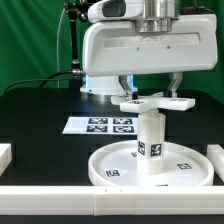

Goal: Assemble round table

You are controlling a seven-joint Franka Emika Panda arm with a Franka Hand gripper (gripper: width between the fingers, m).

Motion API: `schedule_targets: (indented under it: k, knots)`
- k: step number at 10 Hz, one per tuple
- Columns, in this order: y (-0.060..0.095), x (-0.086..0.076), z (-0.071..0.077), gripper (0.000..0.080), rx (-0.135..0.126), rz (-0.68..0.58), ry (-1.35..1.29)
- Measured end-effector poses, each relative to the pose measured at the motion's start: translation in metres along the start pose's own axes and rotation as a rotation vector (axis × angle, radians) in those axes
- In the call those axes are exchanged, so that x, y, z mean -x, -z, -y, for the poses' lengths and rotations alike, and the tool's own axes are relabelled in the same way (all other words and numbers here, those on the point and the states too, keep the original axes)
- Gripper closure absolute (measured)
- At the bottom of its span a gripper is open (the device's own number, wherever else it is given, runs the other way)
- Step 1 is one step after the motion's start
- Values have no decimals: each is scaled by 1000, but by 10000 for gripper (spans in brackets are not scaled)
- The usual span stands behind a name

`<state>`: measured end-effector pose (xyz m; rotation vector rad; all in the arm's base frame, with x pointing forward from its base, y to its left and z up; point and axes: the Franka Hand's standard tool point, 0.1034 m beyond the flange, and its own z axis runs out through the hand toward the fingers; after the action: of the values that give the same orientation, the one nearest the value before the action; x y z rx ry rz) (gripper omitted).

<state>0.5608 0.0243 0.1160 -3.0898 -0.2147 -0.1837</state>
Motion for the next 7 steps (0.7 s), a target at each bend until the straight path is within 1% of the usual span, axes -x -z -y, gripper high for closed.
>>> schedule_targets:
  k: [4,6,7]
  knots:
    - [0,0,0,357,0,0,0]
    - [-5,0,2,357,2,3,25]
    - [-6,0,2,357,2,5,49]
